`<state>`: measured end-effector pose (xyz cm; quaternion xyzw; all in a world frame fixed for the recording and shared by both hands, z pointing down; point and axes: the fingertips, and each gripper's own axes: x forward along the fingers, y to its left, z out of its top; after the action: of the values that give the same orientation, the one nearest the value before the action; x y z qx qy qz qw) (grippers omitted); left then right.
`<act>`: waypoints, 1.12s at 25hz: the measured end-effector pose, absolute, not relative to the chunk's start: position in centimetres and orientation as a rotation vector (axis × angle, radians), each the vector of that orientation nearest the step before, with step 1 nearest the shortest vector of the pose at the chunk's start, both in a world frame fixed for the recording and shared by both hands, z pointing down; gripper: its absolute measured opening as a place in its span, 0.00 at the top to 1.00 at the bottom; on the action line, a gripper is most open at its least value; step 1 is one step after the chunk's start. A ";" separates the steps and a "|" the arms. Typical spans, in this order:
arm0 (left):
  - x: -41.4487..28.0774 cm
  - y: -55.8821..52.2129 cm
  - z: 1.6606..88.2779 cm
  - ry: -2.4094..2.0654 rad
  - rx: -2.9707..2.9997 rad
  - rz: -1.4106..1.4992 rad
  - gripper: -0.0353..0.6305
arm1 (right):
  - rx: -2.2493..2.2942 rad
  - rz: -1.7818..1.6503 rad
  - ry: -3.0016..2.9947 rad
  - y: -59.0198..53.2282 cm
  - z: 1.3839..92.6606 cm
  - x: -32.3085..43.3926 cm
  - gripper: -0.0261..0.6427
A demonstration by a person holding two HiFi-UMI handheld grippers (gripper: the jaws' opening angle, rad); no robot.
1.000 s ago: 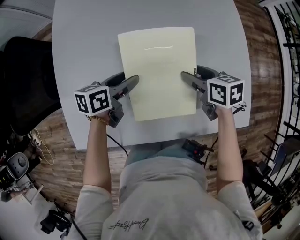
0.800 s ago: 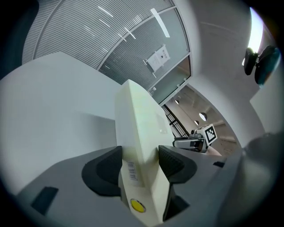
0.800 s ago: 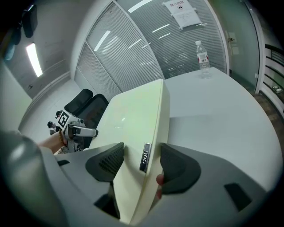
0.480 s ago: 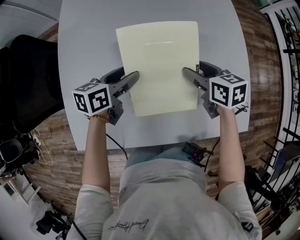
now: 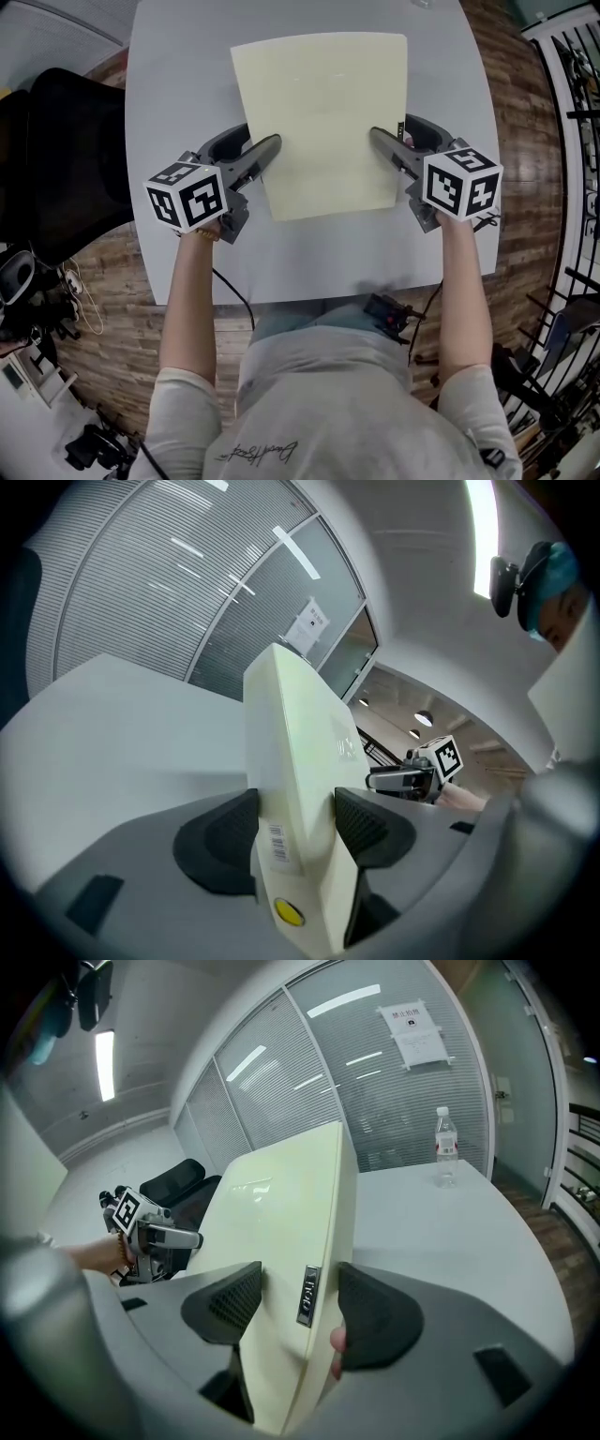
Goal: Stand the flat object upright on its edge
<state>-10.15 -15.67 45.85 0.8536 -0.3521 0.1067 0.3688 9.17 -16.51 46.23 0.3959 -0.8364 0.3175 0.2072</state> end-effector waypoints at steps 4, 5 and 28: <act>-10.6 -16.8 44.9 -0.925 2.230 0.272 0.55 | 1.116 0.820 -2.356 -17.7 45.3 8.7 0.56; -10.6 -16.8 44.8 -0.929 2.239 0.273 0.55 | 1.118 0.798 -2.365 -17.8 45.1 8.7 0.56; -10.2 -20.9 42.1 -1.044 2.494 0.347 0.56 | 1.283 0.423 -2.487 -21.5 42.3 8.9 0.56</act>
<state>-10.24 -20.94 42.14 0.8953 -0.3746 0.1244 0.2064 8.94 -21.53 42.35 0.4477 -0.8681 0.1478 0.1551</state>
